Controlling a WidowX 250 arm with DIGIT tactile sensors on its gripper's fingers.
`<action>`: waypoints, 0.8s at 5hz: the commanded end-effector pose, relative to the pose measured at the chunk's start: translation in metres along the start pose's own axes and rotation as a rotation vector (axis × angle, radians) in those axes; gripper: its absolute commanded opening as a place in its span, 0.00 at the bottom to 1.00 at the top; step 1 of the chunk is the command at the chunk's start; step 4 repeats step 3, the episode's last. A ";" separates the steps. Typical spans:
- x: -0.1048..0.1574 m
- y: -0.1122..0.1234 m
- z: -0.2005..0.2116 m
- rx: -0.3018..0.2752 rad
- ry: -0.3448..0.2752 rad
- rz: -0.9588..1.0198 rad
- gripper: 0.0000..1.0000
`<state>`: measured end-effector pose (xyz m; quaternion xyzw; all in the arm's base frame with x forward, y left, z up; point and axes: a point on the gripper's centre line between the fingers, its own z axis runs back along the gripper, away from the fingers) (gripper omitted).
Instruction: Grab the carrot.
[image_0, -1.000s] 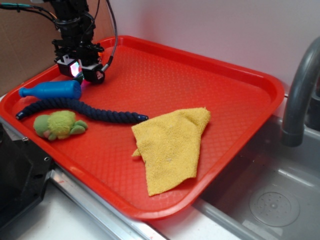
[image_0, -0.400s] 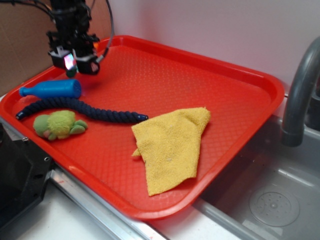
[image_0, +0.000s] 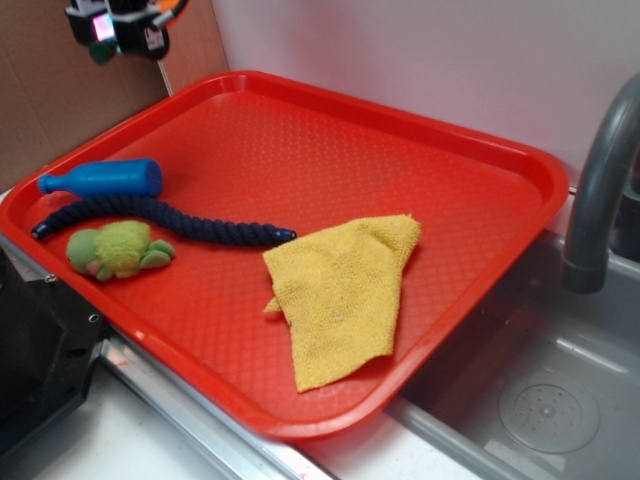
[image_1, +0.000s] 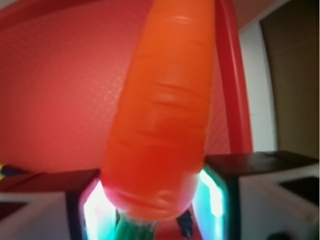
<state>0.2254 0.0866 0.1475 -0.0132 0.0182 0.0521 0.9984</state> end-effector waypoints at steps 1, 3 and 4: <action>0.000 -0.041 0.046 0.031 -0.097 -0.178 0.00; -0.023 -0.061 0.048 -0.018 -0.114 -0.251 0.00; -0.023 -0.061 0.048 -0.018 -0.114 -0.251 0.00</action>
